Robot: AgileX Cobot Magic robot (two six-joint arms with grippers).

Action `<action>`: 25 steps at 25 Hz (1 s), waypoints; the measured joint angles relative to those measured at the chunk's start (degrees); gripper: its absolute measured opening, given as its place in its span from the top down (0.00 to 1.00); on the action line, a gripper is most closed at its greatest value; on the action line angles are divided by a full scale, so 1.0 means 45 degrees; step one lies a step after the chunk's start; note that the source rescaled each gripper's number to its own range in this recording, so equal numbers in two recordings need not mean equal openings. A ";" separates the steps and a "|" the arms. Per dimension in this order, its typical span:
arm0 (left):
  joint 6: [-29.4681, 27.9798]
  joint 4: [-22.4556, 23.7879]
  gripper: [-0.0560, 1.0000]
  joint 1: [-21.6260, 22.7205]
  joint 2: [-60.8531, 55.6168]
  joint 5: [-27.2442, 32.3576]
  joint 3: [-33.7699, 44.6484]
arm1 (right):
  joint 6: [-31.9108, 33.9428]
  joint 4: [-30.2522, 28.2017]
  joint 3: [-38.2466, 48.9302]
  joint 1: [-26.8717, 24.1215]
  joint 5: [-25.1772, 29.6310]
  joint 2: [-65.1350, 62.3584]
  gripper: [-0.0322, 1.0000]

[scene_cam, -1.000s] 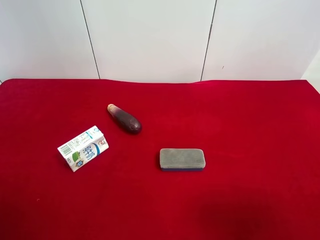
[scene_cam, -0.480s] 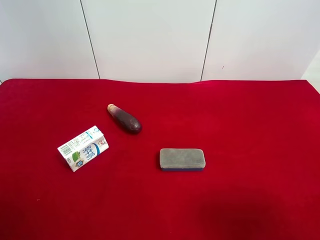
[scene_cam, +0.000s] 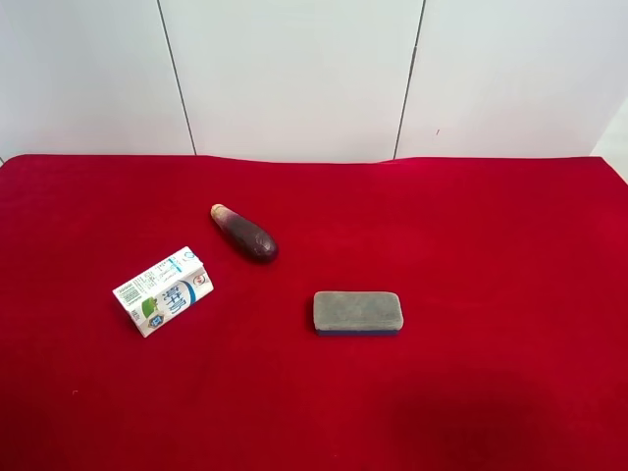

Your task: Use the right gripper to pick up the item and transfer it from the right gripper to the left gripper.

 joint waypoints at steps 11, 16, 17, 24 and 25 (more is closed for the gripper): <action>0.0000 0.0000 0.00 0.0000 0.0000 0.0000 0.0000 | 0.0012 0.0000 0.0000 0.0000 0.0000 0.0000 0.00; 0.0000 0.0000 0.00 0.0000 0.0000 0.0000 0.0000 | 0.0012 0.0000 0.0000 0.0000 0.0000 0.0000 0.00; 0.0000 0.0000 0.00 0.0000 0.0000 0.0000 0.0000 | 0.0012 0.0000 0.0000 0.0000 0.0000 0.0000 0.00; 0.0000 0.0000 0.00 0.0000 0.0000 0.0000 0.0000 | 0.0012 0.0000 0.0000 0.0000 0.0000 0.0000 0.00; 0.0000 0.0000 0.00 0.0000 0.0000 0.0000 0.0000 | 0.0012 0.0000 0.0000 0.0000 0.0000 0.0000 0.00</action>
